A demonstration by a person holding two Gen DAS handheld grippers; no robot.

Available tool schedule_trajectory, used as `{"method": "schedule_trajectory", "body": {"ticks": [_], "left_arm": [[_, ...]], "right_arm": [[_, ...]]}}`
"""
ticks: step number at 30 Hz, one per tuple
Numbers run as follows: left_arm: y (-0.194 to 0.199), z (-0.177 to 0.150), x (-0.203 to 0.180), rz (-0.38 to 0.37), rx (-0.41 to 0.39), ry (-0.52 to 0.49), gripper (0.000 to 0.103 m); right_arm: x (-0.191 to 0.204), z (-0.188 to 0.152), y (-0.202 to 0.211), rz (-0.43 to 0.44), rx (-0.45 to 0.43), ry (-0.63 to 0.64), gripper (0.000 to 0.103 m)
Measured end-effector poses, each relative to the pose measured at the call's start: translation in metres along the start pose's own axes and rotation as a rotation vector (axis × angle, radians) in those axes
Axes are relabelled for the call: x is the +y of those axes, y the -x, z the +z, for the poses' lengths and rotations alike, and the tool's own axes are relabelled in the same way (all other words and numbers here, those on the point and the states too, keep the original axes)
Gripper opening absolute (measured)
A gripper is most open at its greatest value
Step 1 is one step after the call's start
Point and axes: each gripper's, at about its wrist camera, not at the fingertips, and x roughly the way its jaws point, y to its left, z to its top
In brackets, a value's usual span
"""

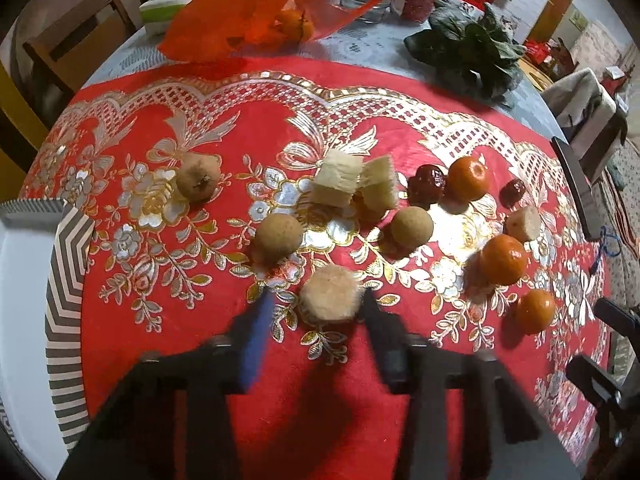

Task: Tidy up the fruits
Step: 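Grasp the round beige slice with the left tool while the right tool grasps a tangerine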

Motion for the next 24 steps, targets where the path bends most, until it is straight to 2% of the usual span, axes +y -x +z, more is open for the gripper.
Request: {"method": "schedule_trajectory", "body": {"ticks": [2,9,12,14,18,19,24], "left_arm": [[0.0,0.0,0.003,-0.028,0.003,0.011,0.027],[0.008,-0.007,0.018,-0.048,0.003,0.044,0.027],[0.011,-0.01,0.02,-0.043,-0.002,0.037,0.027],[0.011,-0.011,0.021,-0.043,0.002,0.04,0.027],[0.017,-0.013,0.02,-0.037,-0.004,0.033,0.027],[0.019,-0.015,0.021,-0.037,-0.006,0.031,0.027],[0.03,-0.017,0.024,-0.016,-0.03,0.025,0.027]], "right_arm": [[0.001,0.001,-0.005,0.001,0.011,0.009,0.091],[0.0,0.009,-0.023,-0.014,0.015,0.01,0.09],[0.003,0.012,-0.032,-0.006,0.041,0.03,0.079],[0.006,0.013,-0.038,-0.009,0.051,0.042,0.076],[0.013,0.012,-0.048,-0.024,0.08,0.085,0.05],[0.015,0.011,-0.048,-0.039,0.074,0.104,0.038],[0.022,0.007,-0.041,-0.038,0.067,0.114,0.037]]}}
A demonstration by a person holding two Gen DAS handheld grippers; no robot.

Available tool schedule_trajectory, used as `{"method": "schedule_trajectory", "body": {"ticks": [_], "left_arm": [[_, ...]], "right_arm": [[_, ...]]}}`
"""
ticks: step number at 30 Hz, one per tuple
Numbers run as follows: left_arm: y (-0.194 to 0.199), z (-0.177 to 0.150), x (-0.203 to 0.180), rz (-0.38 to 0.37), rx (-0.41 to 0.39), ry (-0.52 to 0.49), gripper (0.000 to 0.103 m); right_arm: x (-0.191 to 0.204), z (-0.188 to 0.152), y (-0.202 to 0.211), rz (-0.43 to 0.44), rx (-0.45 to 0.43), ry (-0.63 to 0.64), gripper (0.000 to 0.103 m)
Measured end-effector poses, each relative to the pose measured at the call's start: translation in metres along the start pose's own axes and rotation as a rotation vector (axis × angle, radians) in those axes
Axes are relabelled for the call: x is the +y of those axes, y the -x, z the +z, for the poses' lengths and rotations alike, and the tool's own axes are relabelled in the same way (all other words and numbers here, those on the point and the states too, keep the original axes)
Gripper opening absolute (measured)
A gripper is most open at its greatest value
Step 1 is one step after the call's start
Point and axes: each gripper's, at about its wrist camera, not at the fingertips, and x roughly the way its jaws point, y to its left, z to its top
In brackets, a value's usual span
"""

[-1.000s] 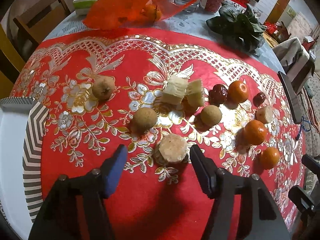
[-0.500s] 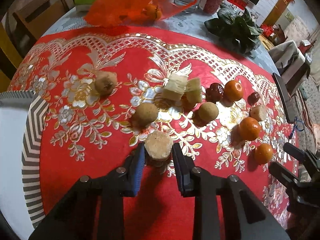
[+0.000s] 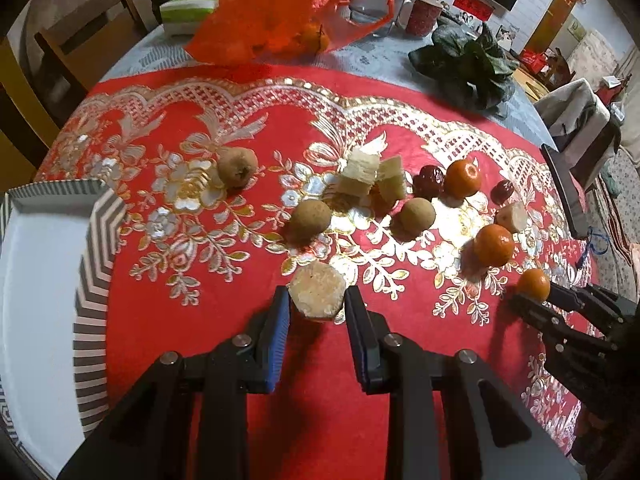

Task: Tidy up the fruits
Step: 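Grasp the round beige slice with the left tool while the right tool grasps a tangerine, then carry the beige slice and the tangerine over the white striped tray with both tools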

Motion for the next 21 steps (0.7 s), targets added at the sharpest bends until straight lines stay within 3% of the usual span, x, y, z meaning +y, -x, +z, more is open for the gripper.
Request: {"method": "schedule_trajectory", "body": {"ticks": [8,21], "left_arm": [[0.016,-0.001,0.011,0.016,-0.017,0.009,0.027],[0.047,0.0,0.061,0.029,-0.059,0.055,0.027]], "right_arm": [[0.023,0.002,0.016,0.06,-0.015,-0.009,0.037],[0.104,0.023,0.017,0.154,-0.035,0.095,0.037]]}}
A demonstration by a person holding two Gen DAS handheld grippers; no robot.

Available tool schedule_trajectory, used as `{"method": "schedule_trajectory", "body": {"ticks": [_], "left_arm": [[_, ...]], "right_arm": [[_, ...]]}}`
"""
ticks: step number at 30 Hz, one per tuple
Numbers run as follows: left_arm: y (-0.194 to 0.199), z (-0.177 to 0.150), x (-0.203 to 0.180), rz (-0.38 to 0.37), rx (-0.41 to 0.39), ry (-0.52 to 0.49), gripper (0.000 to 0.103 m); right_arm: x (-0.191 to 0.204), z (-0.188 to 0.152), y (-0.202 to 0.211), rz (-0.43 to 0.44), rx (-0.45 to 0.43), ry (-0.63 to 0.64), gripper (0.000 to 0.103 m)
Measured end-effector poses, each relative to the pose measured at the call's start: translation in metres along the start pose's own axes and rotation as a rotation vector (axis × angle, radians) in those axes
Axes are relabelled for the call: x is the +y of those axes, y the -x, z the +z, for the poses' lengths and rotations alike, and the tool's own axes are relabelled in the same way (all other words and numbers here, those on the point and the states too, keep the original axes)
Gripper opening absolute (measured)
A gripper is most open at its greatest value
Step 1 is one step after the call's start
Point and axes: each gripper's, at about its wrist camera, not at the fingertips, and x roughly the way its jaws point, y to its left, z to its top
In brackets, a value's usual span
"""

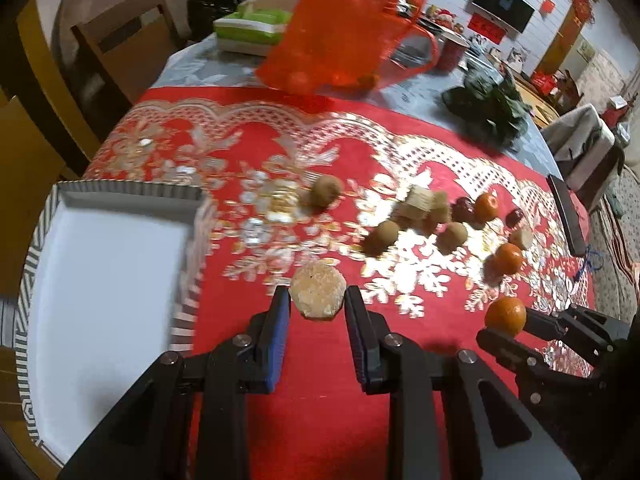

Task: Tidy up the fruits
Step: 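Carry the beige slice and the tangerine over the white striped tray with both tools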

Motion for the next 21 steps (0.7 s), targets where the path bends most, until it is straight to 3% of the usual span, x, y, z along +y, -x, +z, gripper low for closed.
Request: {"method": "schedule_trajectory", "body": {"ticks": [21], "left_arm": [[0.021,-0.018,0.159,0.108,0.013,0.216,0.027]], "right_arm": [[0.173,0.072,-0.032,0.199,-0.021,0.259,0.037]]}}
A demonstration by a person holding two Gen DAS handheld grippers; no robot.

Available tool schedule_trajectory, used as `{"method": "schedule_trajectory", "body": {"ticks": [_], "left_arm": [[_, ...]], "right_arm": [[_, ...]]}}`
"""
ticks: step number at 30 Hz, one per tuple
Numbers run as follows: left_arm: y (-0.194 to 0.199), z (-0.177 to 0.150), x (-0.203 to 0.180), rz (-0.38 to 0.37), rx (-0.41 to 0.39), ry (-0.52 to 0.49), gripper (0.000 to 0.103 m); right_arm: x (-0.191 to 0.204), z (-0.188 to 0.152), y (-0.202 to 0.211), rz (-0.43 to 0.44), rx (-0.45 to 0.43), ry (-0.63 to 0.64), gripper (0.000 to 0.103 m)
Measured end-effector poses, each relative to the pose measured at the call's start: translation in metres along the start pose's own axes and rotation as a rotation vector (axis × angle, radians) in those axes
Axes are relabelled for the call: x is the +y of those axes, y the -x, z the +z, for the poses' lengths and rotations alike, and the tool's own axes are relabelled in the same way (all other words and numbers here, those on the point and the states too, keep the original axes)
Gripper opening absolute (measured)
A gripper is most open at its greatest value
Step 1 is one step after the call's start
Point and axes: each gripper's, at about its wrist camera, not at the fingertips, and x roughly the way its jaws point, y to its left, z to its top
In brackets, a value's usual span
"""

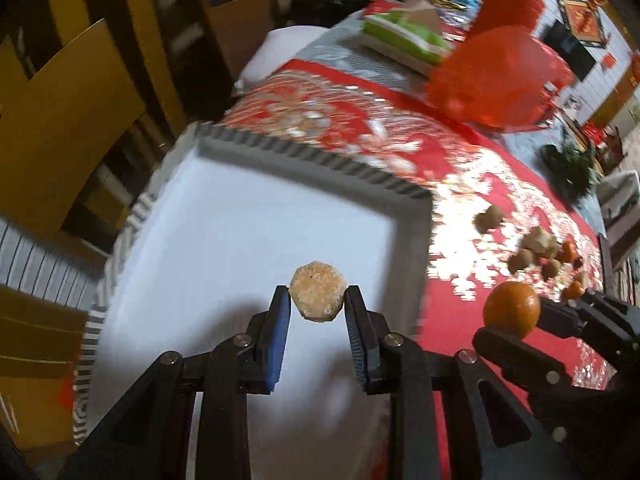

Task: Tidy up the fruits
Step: 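Carry the beige slice and the tangerine over the white striped tray with both tools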

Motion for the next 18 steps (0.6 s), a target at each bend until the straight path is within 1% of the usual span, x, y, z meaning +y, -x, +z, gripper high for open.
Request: {"method": "schedule_trajectory", "body": {"ticks": [5,9,14,18], "left_arm": [[-0.006,-0.004,0.035,0.034,0.021,0.041,0.027],[-0.014,-0.01,0.058,0.051,0.048,0.066,0.027],[-0.021,-0.014,0.071,0.052,0.073,0.08,0.027],[-0.027,-0.017,0.075,0.05,0.089,0.083,0.027]], "right_arm": [[0.031,0.014,-0.027,0.043,0.029,0.057,0.037],[0.048,0.014,-0.054,0.062,0.086,0.088,0.037],[0.058,0.003,-0.078,0.065,0.153,0.104,0.037],[0.065,-0.002,-0.084,0.071,0.183,0.112,0.037]]}}
